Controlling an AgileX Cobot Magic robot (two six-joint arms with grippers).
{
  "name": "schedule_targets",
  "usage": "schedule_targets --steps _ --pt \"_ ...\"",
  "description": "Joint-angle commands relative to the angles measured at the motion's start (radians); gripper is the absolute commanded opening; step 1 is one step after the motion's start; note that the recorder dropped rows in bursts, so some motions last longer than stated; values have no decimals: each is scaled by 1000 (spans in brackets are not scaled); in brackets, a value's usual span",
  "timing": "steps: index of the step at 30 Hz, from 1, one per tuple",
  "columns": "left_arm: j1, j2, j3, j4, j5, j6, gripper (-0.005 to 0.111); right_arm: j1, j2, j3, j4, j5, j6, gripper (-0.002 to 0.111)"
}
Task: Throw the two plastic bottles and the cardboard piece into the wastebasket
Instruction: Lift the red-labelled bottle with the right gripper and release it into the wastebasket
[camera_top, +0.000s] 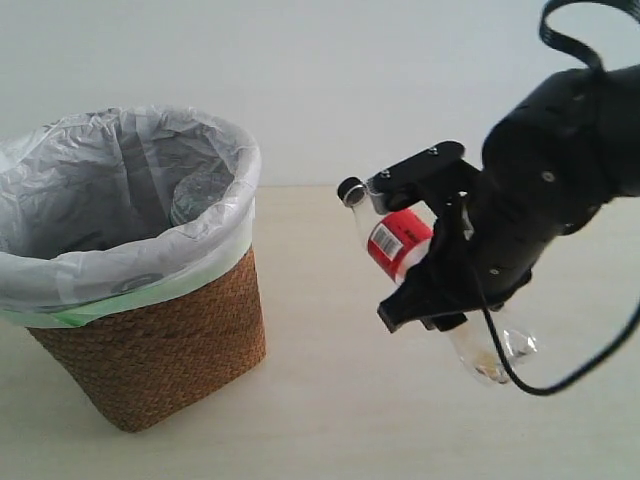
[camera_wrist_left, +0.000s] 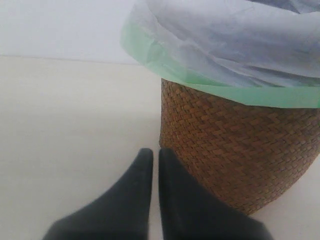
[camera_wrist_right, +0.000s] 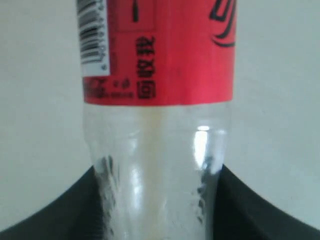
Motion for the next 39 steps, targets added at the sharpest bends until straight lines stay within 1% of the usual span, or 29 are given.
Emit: schedule_targets --steps 1,5,6,10,11,14,16,17,18,19,20,21,22,23,24,25,26,27,28,29,30,32,35,39 --pt "1 -3 4 3 -3 -5 4 -6 -120 103 7 -12 12 1" --pt "1 -3 4 3 -3 -5 4 -20 -203 138 5 8 23 1" --pt "1 -3 4 3 -3 -5 4 -57 -241 139 5 29 45 1" --pt "1 -3 4 3 -3 -5 4 -176 -279 139 -9 83 46 1" --pt "1 -3 4 3 -3 -5 4 -239 -279 139 -25 107 48 1" --pt "1 -3 4 3 -3 -5 4 -370 -275 139 -29 97 74 1" --pt "1 -3 4 3 -3 -5 4 -373 -263 139 -21 44 74 1" --pt "1 -3 4 3 -3 -5 4 -360 -251 139 -2 -2 66 1" --pt "1 -3 4 3 -3 -5 4 -318 -225 113 45 -61 45 1" --pt "1 -3 4 3 -3 -5 4 -293 -213 74 77 -63 23 1" --pt "1 -3 4 3 -3 -5 4 -229 -194 -14 158 -46 -16 1" --pt "1 -3 4 3 -3 -5 4 -163 -182 -132 291 -21 -84 2" --pt "1 -3 4 3 -3 -5 4 -90 -177 -262 423 -12 -154 7" --pt "1 -3 4 3 -3 -5 4 -49 -172 -343 512 -4 -202 14" --pt "1 -3 4 3 -3 -5 4 -2 -155 -466 615 14 -257 24" --pt "1 -3 4 3 -3 -5 4 37 -132 -564 685 38 -284 38" --pt "1 -3 4 3 -3 -5 4 69 -106 -637 712 55 -277 51" --pt "1 -3 4 3 -3 -5 4 95 -65 -733 704 86 -242 69" --pt "1 -3 4 3 -3 -5 4 112 -34 -787 676 113 -170 75" --pt "1 -3 4 3 -3 -5 4 120 -5 -834 622 143 -110 77" --pt "1 -3 4 3 -3 -5 4 128 36 -886 558 205 -48 75" --pt "1 -3 4 3 -3 -5 4 128 112 -929 449 315 -18 73" --pt "1 -3 4 3 -3 -5 4 123 176 -929 376 340 -6 73" --pt "1 -3 4 3 -3 -5 4 123 222 -929 369 329 7 73"
